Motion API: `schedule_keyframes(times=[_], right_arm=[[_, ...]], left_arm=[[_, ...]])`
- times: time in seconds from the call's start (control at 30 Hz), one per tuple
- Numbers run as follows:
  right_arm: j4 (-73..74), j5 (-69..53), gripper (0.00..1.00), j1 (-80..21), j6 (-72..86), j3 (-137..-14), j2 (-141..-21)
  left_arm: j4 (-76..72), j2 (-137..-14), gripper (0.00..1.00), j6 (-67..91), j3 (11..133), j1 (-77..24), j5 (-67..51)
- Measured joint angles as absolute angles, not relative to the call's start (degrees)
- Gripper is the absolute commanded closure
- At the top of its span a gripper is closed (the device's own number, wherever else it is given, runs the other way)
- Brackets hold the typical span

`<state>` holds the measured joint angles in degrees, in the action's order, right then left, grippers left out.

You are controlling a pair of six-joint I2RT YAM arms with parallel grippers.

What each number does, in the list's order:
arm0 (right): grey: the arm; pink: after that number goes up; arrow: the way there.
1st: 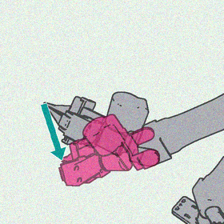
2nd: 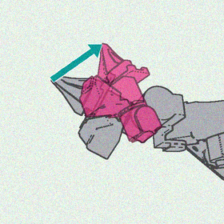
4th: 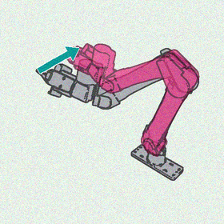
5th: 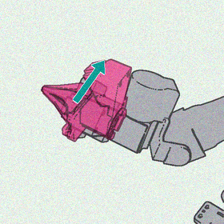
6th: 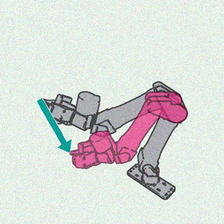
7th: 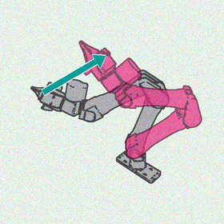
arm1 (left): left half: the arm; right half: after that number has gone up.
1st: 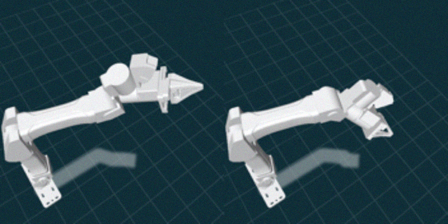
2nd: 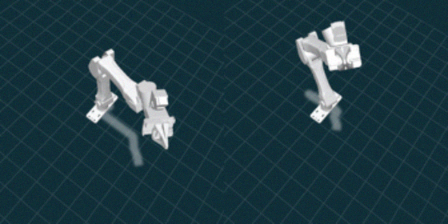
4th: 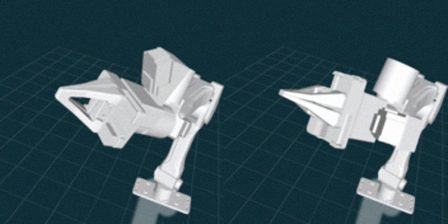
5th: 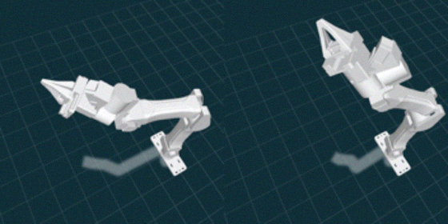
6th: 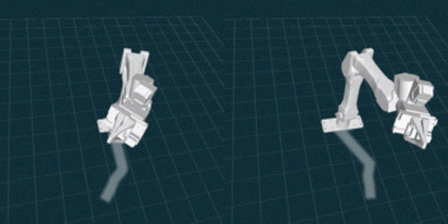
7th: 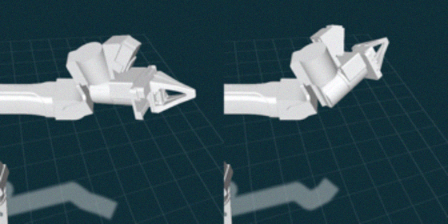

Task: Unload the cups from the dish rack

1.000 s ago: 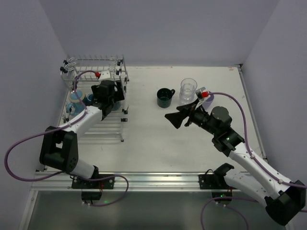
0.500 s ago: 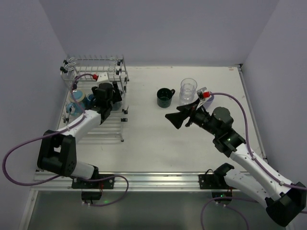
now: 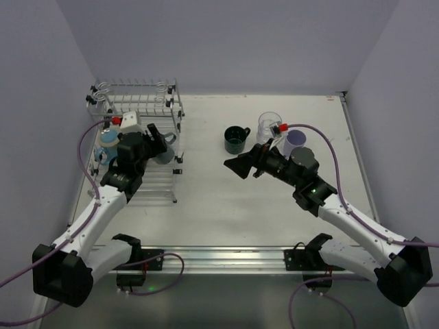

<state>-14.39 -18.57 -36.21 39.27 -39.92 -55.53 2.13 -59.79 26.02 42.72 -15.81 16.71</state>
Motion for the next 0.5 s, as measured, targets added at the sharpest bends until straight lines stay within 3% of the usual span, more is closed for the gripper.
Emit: schedule_keyframes(times=[0.3,0.5], right_arm=[[-20.8,-20.6,0.04,-41.5,44.1,-40.1,-66.0],[-23.4,-20.6,0.04,-44.0,44.4,-43.9,-69.2]], left_arm=[[4.2,-55.7,1.00,26.0,41.4,-15.8,16.0],[5.7,-55.2,1.00,26.0,41.3,-15.8,14.2]])
